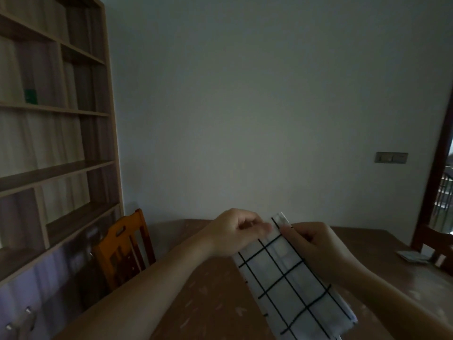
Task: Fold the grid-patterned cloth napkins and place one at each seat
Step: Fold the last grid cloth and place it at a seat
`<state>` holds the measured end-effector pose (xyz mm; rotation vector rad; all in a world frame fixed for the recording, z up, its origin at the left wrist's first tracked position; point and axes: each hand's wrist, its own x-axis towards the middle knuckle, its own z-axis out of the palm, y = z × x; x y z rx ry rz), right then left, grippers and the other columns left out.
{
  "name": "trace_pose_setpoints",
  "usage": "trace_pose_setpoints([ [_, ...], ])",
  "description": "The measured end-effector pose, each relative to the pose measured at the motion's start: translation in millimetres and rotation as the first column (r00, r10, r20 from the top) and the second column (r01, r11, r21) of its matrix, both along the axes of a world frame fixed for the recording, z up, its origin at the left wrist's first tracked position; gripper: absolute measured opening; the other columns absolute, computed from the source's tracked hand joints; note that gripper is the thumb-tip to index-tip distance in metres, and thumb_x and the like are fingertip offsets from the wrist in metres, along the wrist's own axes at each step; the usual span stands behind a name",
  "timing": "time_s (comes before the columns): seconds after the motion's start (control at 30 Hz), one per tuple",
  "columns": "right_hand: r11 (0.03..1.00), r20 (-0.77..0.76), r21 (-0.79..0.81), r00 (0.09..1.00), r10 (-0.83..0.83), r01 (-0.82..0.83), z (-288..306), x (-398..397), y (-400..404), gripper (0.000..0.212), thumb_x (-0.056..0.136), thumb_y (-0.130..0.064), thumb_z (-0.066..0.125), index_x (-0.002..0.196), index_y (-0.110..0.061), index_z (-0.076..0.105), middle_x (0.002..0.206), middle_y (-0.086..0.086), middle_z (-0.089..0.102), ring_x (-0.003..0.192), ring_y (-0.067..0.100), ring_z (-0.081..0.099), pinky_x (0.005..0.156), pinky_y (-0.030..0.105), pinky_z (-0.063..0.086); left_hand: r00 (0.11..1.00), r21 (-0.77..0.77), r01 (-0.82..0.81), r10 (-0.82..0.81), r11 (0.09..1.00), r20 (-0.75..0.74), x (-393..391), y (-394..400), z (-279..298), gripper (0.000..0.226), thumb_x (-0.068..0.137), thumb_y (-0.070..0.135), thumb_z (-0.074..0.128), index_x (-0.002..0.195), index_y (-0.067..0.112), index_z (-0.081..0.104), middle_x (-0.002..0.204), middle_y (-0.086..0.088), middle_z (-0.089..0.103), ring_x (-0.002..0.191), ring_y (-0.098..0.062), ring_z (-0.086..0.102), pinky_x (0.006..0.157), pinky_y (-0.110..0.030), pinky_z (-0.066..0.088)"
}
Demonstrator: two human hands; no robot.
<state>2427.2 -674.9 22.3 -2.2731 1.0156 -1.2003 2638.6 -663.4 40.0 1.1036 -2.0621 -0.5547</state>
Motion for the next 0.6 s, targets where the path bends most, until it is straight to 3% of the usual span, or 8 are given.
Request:
trace_pose_setpoints([
  [0.07,1.000,-0.039,-0.015,0.999,-0.010,0.009,4,1,0,0.060,0.089,-0.050,0.051,0.054,-0.002,0.048,0.047,-0.001,0.035,0.042,0.012,0.032,0.043,0.023,0.023,1.000,-0.031,0.002,-0.002,1.000,-0.005,-8,-2,4,0.045,0.094,0.057,0.046,0.067,0.023,0.054,0.057,0.004,0.038,0.052,-0.010,0.038,0.055,-0.029,0.031],
  [0.13,1.000,-0.053,-0.007,0.999,-0.013,0.013,6,1,0,0.060,0.086,-0.053,0.050,0.055,-0.002,0.051,0.047,-0.002,0.039,0.042,0.011,0.035,0.043,0.023,0.026,1.000,-0.078,-0.019,0.019,0.997,0.003,-15,-5,7,0.041,0.100,0.042,0.047,0.072,0.014,0.057,0.064,-0.002,0.047,0.058,-0.009,0.046,0.061,-0.029,0.036],
  [0.2,0.999,-0.068,0.034,0.998,0.006,-0.004,5,-3,-1,0.055,0.083,-0.056,0.048,0.057,-0.008,0.055,0.049,-0.004,0.044,0.044,0.010,0.040,0.045,0.023,0.030,0.999,-0.132,-0.038,0.036,0.991,-0.019,-17,-10,7,0.034,0.101,0.034,0.048,0.076,0.015,0.061,0.069,-0.004,0.055,0.065,-0.008,0.052,0.065,-0.029,0.040],
  [0.3,0.995,-0.147,0.103,0.989,0.018,-0.003,0,-11,-2,0.046,0.088,-0.051,0.050,0.054,-0.021,0.053,0.050,-0.005,0.047,0.045,0.009,0.042,0.046,0.023,0.033,0.996,-0.206,-0.077,0.065,0.976,-0.065,-13,-16,7,0.033,0.101,0.032,0.049,0.071,0.019,0.054,0.065,-0.010,0.049,0.061,-0.011,0.047,0.060,-0.028,0.037],
  [0.43,0.992,-0.111,0.126,0.994,-0.008,0.023,-3,-17,0,0.047,0.088,-0.049,0.052,0.050,-0.021,0.052,0.049,-0.005,0.049,0.044,0.007,0.045,0.045,0.021,0.034,0.992,-0.254,-0.113,0.094,0.961,-0.087,-8,-21,9,0.036,0.100,0.028,0.051,0.064,0.029,0.050,0.056,0.009,0.045,0.054,-0.005,0.043,0.056,-0.022,0.033],
  [0.6,0.984,-0.122,0.176,0.993,0.012,0.009,-2,-20,6,0.048,0.095,-0.037,0.051,0.048,-0.030,0.061,0.049,-0.012,0.059,0.043,0.000,0.053,0.047,0.013,0.038,0.989,-0.246,-0.125,0.101,0.961,-0.106,-2,-26,10,0.039,0.100,0.032,0.049,0.062,0.038,0.052,0.051,0.007,0.034,0.049,-0.011,0.036,0.051,-0.024,0.031],
])
